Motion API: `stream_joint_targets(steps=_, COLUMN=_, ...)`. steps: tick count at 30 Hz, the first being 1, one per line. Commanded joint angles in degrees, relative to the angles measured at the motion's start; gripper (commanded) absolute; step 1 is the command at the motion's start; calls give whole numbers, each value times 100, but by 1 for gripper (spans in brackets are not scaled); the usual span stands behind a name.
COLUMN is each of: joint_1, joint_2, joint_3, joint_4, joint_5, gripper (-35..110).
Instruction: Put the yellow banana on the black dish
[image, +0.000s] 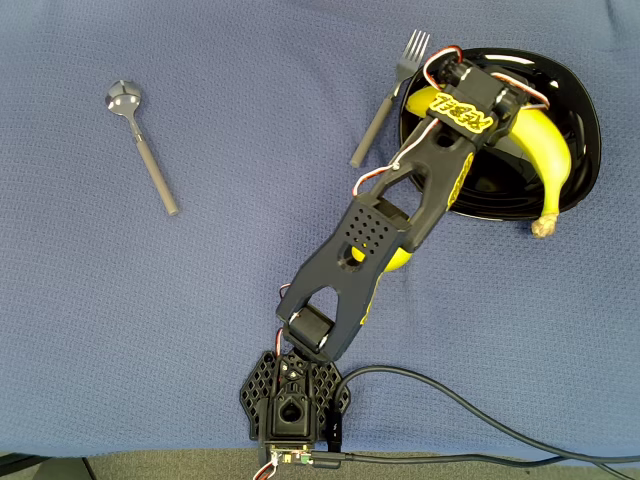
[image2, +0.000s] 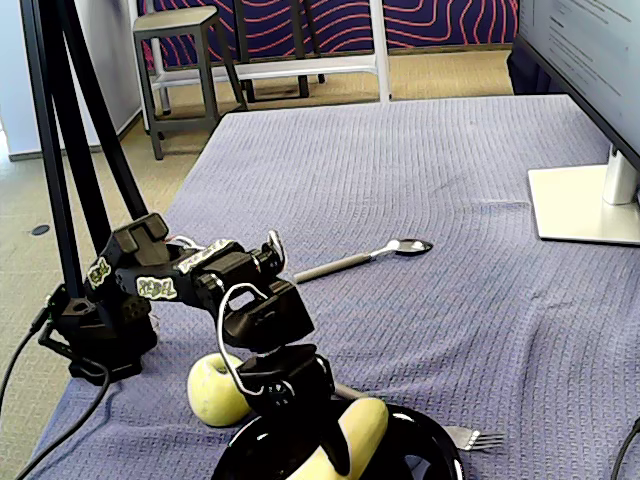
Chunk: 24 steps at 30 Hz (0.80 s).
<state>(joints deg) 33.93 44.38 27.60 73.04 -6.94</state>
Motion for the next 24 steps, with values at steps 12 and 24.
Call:
stream_joint_targets(steps=12, joint_1=62, joint_2=-9, joint_3=334, joint_4=-264, joint_5=-246, gripper=16)
stream_joint_targets(steps=24, joint_1=-79, joint_2=308, joint_3=932, joint_4=132, joint_5=44, gripper=23)
